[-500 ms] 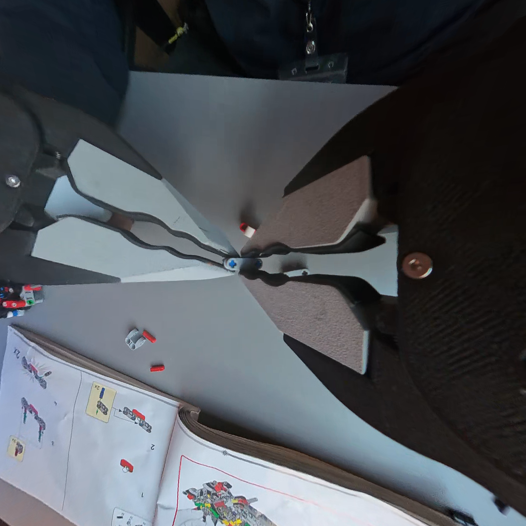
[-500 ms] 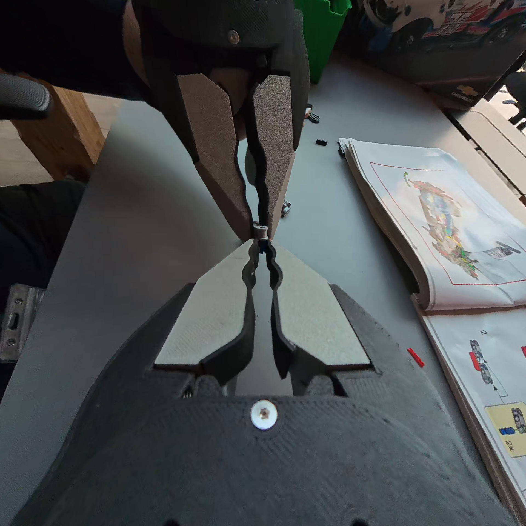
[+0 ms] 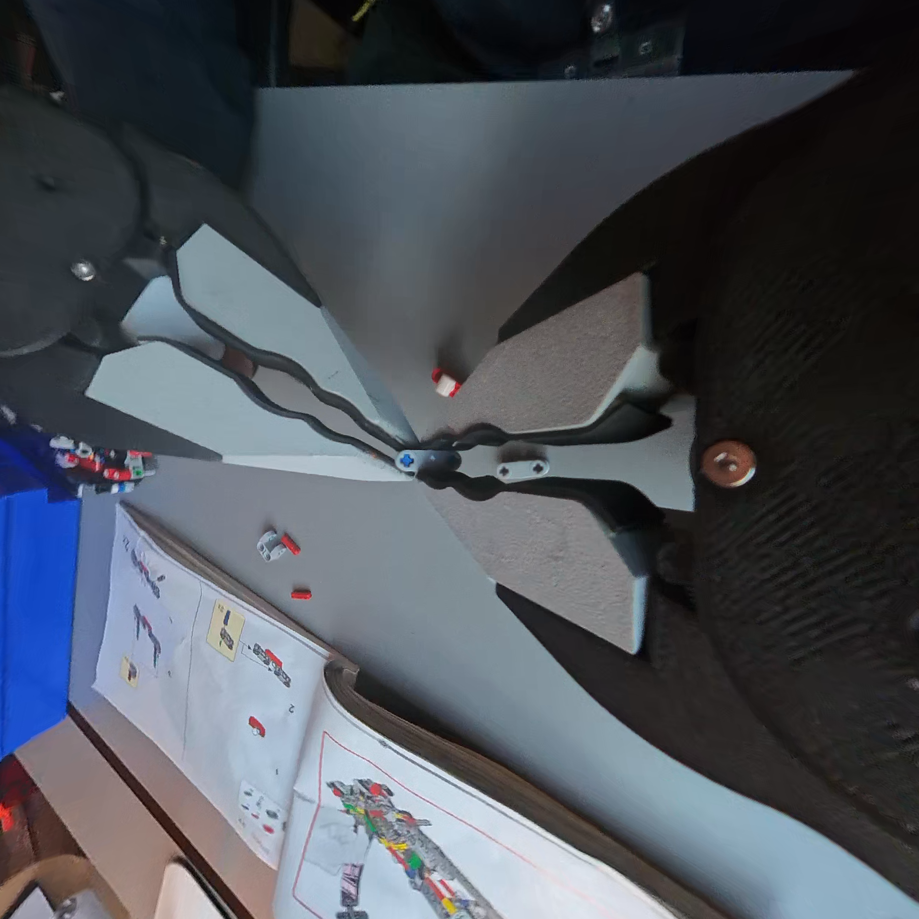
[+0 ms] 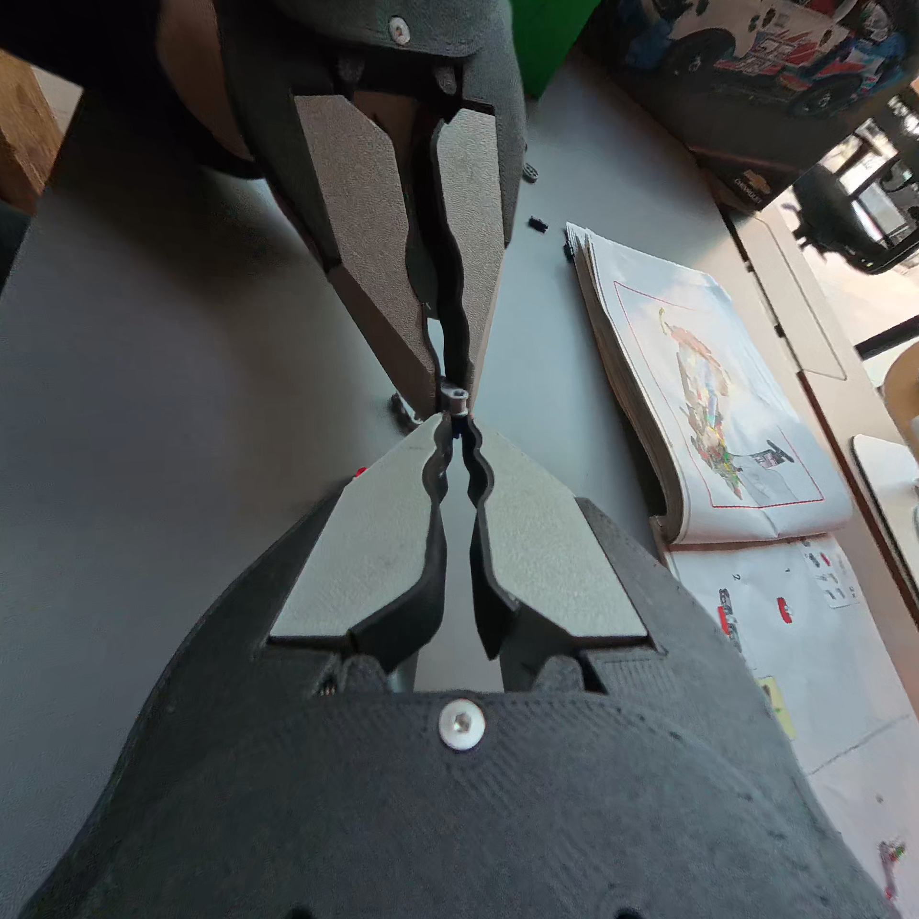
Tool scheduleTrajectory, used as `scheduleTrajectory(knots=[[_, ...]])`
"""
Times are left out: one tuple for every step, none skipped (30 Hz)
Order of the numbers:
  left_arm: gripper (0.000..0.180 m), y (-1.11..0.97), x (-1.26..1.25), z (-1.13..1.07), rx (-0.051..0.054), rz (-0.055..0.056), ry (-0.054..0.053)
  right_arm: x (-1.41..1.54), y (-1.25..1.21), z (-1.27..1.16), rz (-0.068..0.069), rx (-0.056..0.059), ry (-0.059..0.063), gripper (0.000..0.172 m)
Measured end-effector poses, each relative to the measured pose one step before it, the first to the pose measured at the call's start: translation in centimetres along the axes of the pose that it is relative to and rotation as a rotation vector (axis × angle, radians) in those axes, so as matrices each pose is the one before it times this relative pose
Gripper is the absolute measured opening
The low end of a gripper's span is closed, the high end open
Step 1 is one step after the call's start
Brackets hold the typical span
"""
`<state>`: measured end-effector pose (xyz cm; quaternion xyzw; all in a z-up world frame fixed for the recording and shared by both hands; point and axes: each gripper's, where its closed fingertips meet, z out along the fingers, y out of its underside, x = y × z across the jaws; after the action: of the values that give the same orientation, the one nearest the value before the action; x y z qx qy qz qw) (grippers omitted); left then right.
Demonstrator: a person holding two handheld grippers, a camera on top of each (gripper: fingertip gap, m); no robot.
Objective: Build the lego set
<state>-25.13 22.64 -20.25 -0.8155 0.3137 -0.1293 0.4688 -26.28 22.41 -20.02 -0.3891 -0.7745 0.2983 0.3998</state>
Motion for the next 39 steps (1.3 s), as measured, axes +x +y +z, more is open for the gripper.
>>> scheduleTrajectory(knots=[[0.005, 0.095, -0.49, 0.121, 0.0138, -0.0177, -0.0285, 0.326, 0.174, 0.313, 0.0327, -0.0045, -0.0071, 0.002], [0.005, 0.076, -0.542, 0.125, -0.0009, 0.0234, -0.0508, 0.397, 0.157, 0.31, 0.0228, -0.0148, 0.0034, 0.002], [0.005, 0.023, -0.588, 0.125, -0.0043, 0.0537, -0.0693, 0.443, 0.125, 0.268, 0.0144, -0.0136, 0.0058, 0.003], [0.005, 0.004, -0.621, 0.15, -0.0003, 0.0368, -0.0713, 0.495, 0.066, 0.257, 0.0228, -0.0052, -0.0006, 0.003], [0.005, 0.051, -0.535, 0.193, 0.0072, -0.0073, -0.0494, 0.487, 0.057, 0.264, 0.0214, -0.007, 0.0014, 0.003], [0.005, 0.03, -0.491, 0.034, -0.0018, 0.0061, -0.0343, 0.39, -0.075, 0.249, 0.009, -0.0031, 0.008, 0.003], [0.005, -0.116, -0.553, -0.157, -0.0007, 0.0425, -0.0432, 0.353, -0.324, 0.182, 0.0061, 0.0094, 0.0135, 0.004], [0.005, -0.108, -0.406, -0.138, 0.0068, 0.0207, -0.0328, 0.267, -0.335, 0.106, 0.0044, 0.0104, 0.0077, 0.004], [0.005, -0.099, -0.213, -0.127, 0.0185, -0.0291, -0.0034, 0.148, -0.244, 0.06, 0.0128, 0.0121, -0.0042, 0.004], [0.005, -0.183, -0.161, -0.176, 0.0293, -0.0632, 0.0183, 0.08, -0.291, 0.028, 0.0267, 0.0269, -0.013, 0.004], [0.004, -0.313, -0.16, -0.231, 0.0304, -0.0587, 0.0213, 0.08, -0.371, -0.045, 0.04, 0.0367, -0.0193, 0.004], [0.004, -0.42, -0.184, -0.212, 0.0351, -0.0496, 0.0179, 0.115, -0.433, -0.138, 0.0452, 0.0345, -0.0149, 0.003], [0.005, -0.504, -0.139, -0.201, 0.0412, -0.0619, 0.025, 0.116, -0.454, -0.128, 0.0423, 0.0329, -0.0066, 0.003], [0.004, -0.319, -0.096, -0.135, 0.0304, -0.0583, 0.0288, 0.052, -0.321, -0.064, 0.0416, 0.0285, -0.014, 0.003], [0.005, -0.196, -0.142, -0.075, 0.0173, -0.0143, 0.0032, 0.068, -0.22, 0.021, 0.0399, 0.0213, -0.014, 0.003], [0.005, -0.086, -0.159, -0.032, 0.0047, 0.0264, -0.0216, 0.094, -0.106, 0.061, 0.0124, 0.0079, 0.0009, 0.003], [0.005, -0.178, -0.064, -0.1, 0.0107, 0.0416, -0.0217, 0.04, -0.14, 0.014, -0.0027, 0.0052, 0.002, 0.002], [0.005, -0.227, -0.055, -0.144, 0.015, 0.0173, -0.0123, -0.026, -0.233, 0.012, 0.0162, 0.0147, -0.0051, 0.002], [0.005, 0.043, -0.071, -0.053, -0.0002, 0.0062, -0.0032, -0.001, -0.037, 0.088, 0.0205, 0.0052, -0.0068, 0.001], [0.006, 0.061, -0.098, -0.017, -0.0025, -0.0038, -0.0023, 0.052, 0.004, 0.111, 0.0039, -0.001, 0.0004, 0.001], [0.005, -0.208, -0.086, -0.102, 0.0172, -0.0221, 0.0025, 0.026, -0.194, 0.019, -0.0024, 0.0061, 0.0042, 0.001], [0.005, -0.114, -0.108, -0.078, 0.0113, -0.0336, 0.0096, 0.05, -0.142, 0.054, 0.0018, 0.0024, 0.0039, 0.001], [0.005, -0.089, -0.13, -0.08, 0.0108, -0.0359, 0.0127, 0.023, -0.106, 0.082, 0.0105, 0.0076, 0.0004, 0.001], [0.005, -0.12, -0.075, -0.078, 0.013, -0.0372, 0.0173, -0.029, -0.129, 0.043, 0.0122, 0.0104, -0.005, 0.001], [0.005, -0.164, -0.004, -0.077, 0.0136, -0.0288, 0.019, 0.002, -0.127, -0.054, 0.0007, 0.0042, -0.0012, 0.0], [0.005, -0.759, -0.157, -0.378, 0.0578, -0.0337, 0.0057, 0.978, 0.446, -0.183, -0.0079, -0.0293, 0.0639, 0.0], [0.005, -1.168, -0.919, -0.901, 0.0884, -0.0645, -0.0176, 1.086, 0.802, -0.424, -0.0177, -0.0288, 0.0452, 0.0], [0.005, 0.23, -1.553, -0.604, -0.0061, -0.066, -0.028, 0.459, -0.147, -0.842, 0.057, 0.0413, -0.0222, 0.0], [0.005, -0.183, -0.684, -0.401, 0.0093, -0.0603, 0.0219, 0.249, -0.471, -0.94, 0.0383, 0.0437, -0.0208, 0.0], [0.005, 0.036, 0.203, -0.008, -0.007, -0.0066, 0.0386, 0.273, -0.269, -0.583, 0.0154, 0.0154, 0.0054, 0.0], [0.005, 0.168, 0.851, 0.288, -0.01, 0.0223, 0.0453, 0.163, -0.143, -0.15, 0.0065, 0.0045, 0.011, 0.0], [0.005, -0.038, 1.235, 0.428, 0.0096, 0.0288, 0.0548, -0.172, -0.009, 0.148, -0.0204, -0.009, -0.0009, 0.0], [0.005, 0.363, 0.808, 0.531, -0.022, 0.0045, 0.0362, -0.514, 0.0, 0.279, -0.0379, -0.0137, -0.0169, 0.0], [0.005, 0.4, 0.538, 0.451, -0.0289, -0.0069, 0.0352, -0.784, 0.092, 0.312, -0.0357, -0.0178, -0.0357, 0.0], [0.005, 0.071, 0.361, 0.149, -0.0053, -0.0167, 0.0367, -0.9, 0.102, 0.273, -0.0265, -0.0098, -0.0471, 0.0], [0.005, -0.043, 0.221, -0.013, 0.0036, -0.0249, 0.0364, -0.549, -0.051, 0.201, -0.0118, 0.0034, -0.0257, 0.009], [0.005, 0.093, -0.031, -0.002, -0.0075, -0.037, 0.0252, -0.476, -0.07, 0.077, -0.0152, 0.0031, -0.0228, 0.015], [0.005, 0.028, -0.034, 0.012, -0.0036, -0.0272, 0.0197, -0.345, 0.038, -0.051, -0.0202, -0.0065, -0.0155, 0.016], [0.005, 0.087, 0.209, 0.067, -0.0075, -0.0125, 0.0262, 0.011, 0.033, -0.116, -0.0135, -0.0063, 0.0044, 0.02]])
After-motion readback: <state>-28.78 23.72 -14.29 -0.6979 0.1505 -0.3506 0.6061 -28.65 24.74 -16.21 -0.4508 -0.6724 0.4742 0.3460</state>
